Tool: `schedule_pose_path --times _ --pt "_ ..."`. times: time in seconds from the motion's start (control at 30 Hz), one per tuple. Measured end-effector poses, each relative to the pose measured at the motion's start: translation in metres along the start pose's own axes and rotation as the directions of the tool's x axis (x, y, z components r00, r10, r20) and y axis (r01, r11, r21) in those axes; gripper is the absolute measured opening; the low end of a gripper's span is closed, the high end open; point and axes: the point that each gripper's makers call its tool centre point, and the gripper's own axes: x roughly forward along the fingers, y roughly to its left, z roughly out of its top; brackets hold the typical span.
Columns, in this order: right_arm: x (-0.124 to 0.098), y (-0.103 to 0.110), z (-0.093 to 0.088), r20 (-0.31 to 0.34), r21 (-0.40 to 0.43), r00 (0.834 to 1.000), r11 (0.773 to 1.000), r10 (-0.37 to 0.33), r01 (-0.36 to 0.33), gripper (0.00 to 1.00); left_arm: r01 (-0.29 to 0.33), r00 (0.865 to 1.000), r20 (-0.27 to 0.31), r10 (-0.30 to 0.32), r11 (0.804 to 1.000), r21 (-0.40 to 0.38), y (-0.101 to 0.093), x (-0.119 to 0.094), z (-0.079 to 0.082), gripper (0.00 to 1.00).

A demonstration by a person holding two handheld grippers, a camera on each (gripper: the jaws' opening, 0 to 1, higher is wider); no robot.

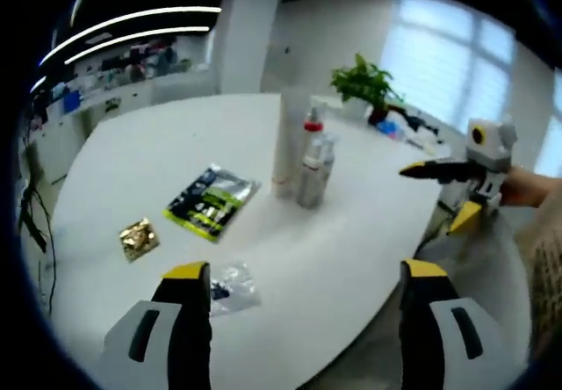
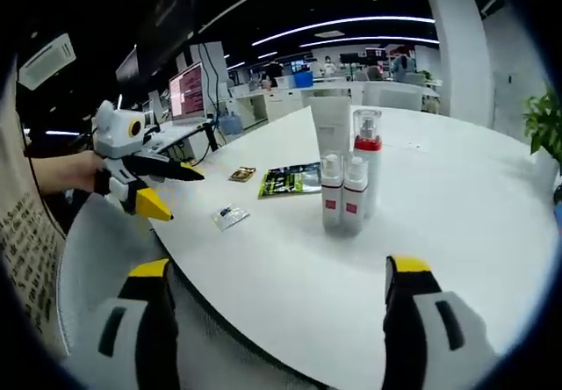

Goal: Arrange the skincare products in the storage area until every visible bottle or jar stands upright without overlapping.

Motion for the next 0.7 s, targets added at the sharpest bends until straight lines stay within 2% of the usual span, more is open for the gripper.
schedule_pose_path --times 0.13,0.27,0.4,0.47,0.7 --pt "-0.004 -0.001 0.003 0.032 0.034 0.999 0.999 -0.026 0.025 0.99 -0.044 0.999 0.018 0.045 0.999 -0.025 0.006 -0.015 -0.006 0.92" --pt "-0.005 -0.001 0.000 0.020 0.022 0.999 0.999 -0.046 0.046 1.00 -0.052 0.998 0.027 0.053 0.997 -0.052 0.007 -0.026 -0.009 0.87" --pt "-0.008 -0.001 0.010 0.047 0.033 0.997 0.997 -0.069 0.067 1.00 -0.090 0.995 0.035 0.093 0.994 -0.065 0.009 -0.034 -0.008 0.96" --pt "-0.008 0.000 0.014 0.063 0.035 0.995 0.997 -0.075 0.072 1.00 -0.103 0.993 0.052 0.107 0.993 -0.061 0.009 -0.037 -0.004 0.97" --pt "-0.005 -0.001 0.002 0.028 0.016 0.996 0.996 -0.084 0.083 1.00 -0.124 0.990 0.055 0.127 0.991 -0.060 0.011 -0.042 -0.007 0.97"
